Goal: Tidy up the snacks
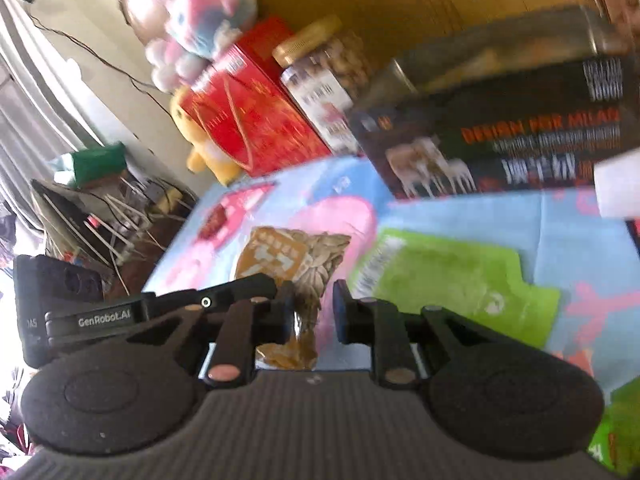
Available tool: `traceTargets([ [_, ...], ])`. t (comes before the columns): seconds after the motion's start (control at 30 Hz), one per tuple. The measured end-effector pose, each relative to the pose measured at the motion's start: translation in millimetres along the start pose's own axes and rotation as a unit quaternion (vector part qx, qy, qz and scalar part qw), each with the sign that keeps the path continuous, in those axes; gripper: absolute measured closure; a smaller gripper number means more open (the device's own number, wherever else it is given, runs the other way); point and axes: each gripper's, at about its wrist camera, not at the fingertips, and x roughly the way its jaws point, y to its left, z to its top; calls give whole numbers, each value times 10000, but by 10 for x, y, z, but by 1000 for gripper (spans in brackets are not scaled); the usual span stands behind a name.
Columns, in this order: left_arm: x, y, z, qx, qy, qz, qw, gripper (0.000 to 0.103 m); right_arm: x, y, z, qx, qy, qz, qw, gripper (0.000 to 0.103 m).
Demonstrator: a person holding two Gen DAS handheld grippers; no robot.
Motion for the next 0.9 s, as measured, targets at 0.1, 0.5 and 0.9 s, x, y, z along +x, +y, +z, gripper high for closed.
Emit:
traceTargets([
  [0.1,82,-246,227,323,-26,-78,9994,82,-118,38,98,-196,-277,-56,9994,81],
  [0.5,1630,-1233,988,1557,28,615,9859,60,-489,-498,1182,-946,-1525,-1418,9735,72],
  [0.9,413,-782,200,1160,-507,401,9911,60,-1089,-949,524,-401,-1934,-1514,9685,69],
])
